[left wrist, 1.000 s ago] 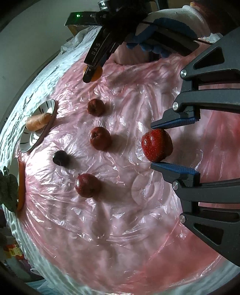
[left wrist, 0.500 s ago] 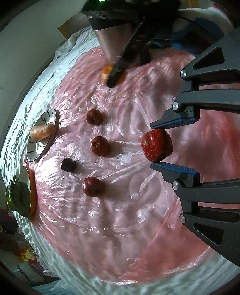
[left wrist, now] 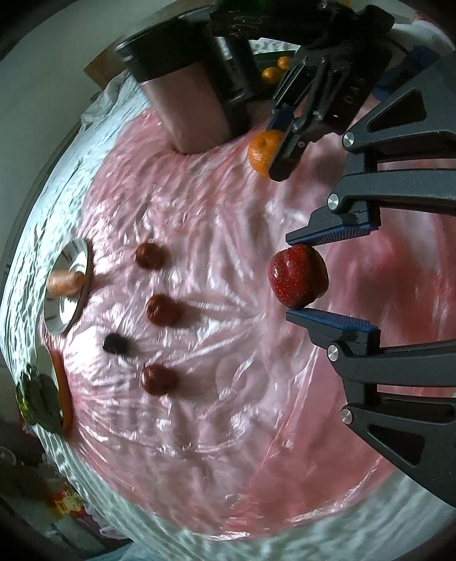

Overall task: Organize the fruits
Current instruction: 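Carry the red apple and orange over to the green tray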

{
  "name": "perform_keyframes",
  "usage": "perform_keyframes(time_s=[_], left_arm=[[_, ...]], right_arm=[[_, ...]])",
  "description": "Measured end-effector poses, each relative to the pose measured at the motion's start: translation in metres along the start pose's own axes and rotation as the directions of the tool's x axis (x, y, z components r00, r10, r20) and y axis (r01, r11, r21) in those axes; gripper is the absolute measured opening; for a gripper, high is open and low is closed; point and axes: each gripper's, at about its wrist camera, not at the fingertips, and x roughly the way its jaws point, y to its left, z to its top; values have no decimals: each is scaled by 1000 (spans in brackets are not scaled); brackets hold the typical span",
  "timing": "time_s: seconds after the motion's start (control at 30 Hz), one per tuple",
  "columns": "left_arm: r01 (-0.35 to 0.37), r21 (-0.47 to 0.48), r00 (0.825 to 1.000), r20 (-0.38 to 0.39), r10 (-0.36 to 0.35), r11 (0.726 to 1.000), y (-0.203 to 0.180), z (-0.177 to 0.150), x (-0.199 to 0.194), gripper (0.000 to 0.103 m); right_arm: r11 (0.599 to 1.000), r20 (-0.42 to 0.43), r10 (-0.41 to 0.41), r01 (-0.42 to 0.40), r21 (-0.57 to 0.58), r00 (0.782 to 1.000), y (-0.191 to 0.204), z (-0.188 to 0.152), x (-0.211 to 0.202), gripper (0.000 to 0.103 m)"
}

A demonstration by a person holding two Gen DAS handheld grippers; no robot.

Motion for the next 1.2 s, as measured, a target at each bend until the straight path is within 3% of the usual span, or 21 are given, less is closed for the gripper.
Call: perform_keyframes(time_s=[0.23,0.37,0.6,0.83,0.97,1.2], left_arm=[[38,122,999,-42,-33,992,-43,-11,-1,31],[76,217,996,-70,-62,973,-84,-19,3,31],[195,394,979,-132,-155,898,-184,-35,18,31],[279,490,960,-156,-232,826,-288,-35,41,31],[284,531,958,-131,-254,799,-345,-20,60,31],[225,551,972,-76,-221,804,-408,18,106,31]], right_arm=[[999,-14,-27,27,35,1000,-26,-26,-30,70],[995,-21,-68,69,76,997,-56,-43,-51,70],[965,2,-183,179,191,983,-136,-68,-103,69],[912,52,-316,288,293,947,-224,-78,-156,70],[881,77,-371,324,344,926,-276,-79,-177,70],[847,99,-420,351,399,902,-348,-74,-186,70]])
